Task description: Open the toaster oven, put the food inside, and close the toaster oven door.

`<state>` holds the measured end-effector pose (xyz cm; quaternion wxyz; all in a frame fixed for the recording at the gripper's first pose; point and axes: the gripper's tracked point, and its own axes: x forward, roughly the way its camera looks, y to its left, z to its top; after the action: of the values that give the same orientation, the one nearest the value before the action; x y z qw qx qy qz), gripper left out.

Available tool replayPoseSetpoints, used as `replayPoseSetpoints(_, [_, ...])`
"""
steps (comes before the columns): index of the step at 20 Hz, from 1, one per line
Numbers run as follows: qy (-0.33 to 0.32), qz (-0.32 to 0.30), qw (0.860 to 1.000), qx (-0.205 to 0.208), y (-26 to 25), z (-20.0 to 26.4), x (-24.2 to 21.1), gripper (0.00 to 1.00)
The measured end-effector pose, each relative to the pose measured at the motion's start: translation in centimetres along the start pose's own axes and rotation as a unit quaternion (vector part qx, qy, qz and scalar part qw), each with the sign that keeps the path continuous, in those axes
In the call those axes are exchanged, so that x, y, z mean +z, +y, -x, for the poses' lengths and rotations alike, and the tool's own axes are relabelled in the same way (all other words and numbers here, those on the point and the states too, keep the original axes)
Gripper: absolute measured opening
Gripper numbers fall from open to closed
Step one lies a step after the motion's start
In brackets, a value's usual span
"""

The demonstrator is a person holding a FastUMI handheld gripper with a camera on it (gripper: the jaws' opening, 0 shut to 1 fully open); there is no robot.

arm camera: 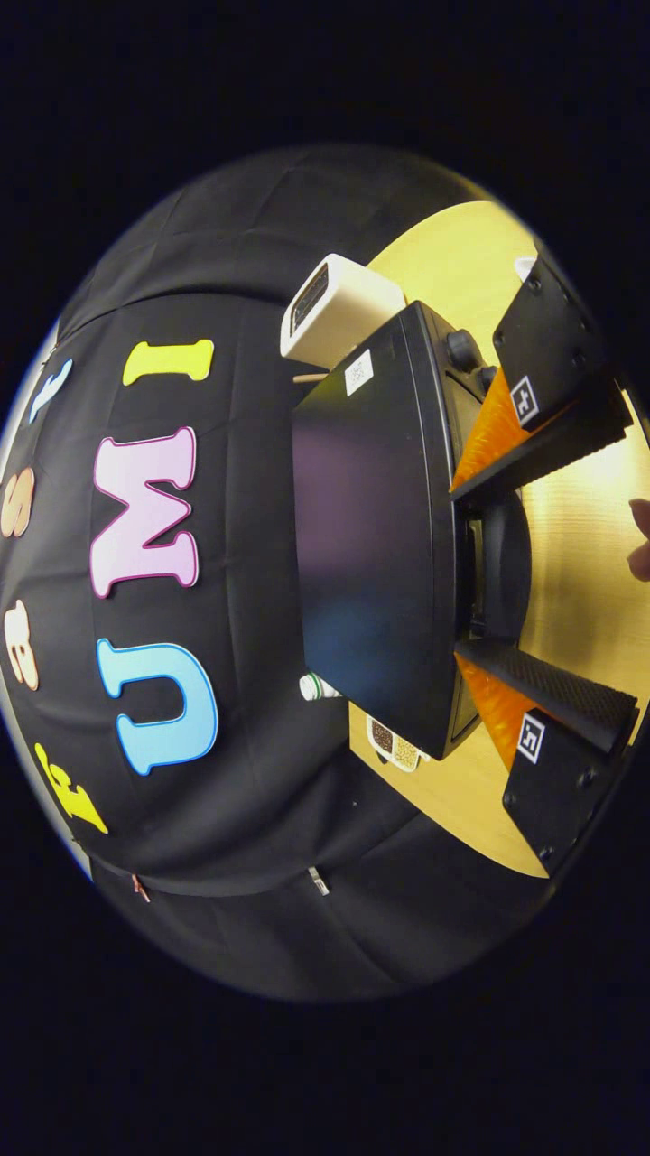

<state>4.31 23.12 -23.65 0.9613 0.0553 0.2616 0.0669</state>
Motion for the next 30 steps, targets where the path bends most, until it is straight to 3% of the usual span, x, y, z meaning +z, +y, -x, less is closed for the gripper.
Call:
replayPoseSetpoints(4, [-0.003, 0.024, 0.999, -0.032, -0.2, -0.2, -0.2, 0.97])
replayPoseSetpoints(18, [0.025, 0.021, 0.999, -0.036, -0.4, 3.0, -3.9, 0.99])
replayPoseSetpoints(25, [0.057, 0.027, 0.997, -0.032, -0.6, 5.1, -7.8, 0.99])
replayPoseSetpoints(30, [0.121, 0.001, 0.992, -0.025, -0.9, 6.3, -13.1, 0.99])
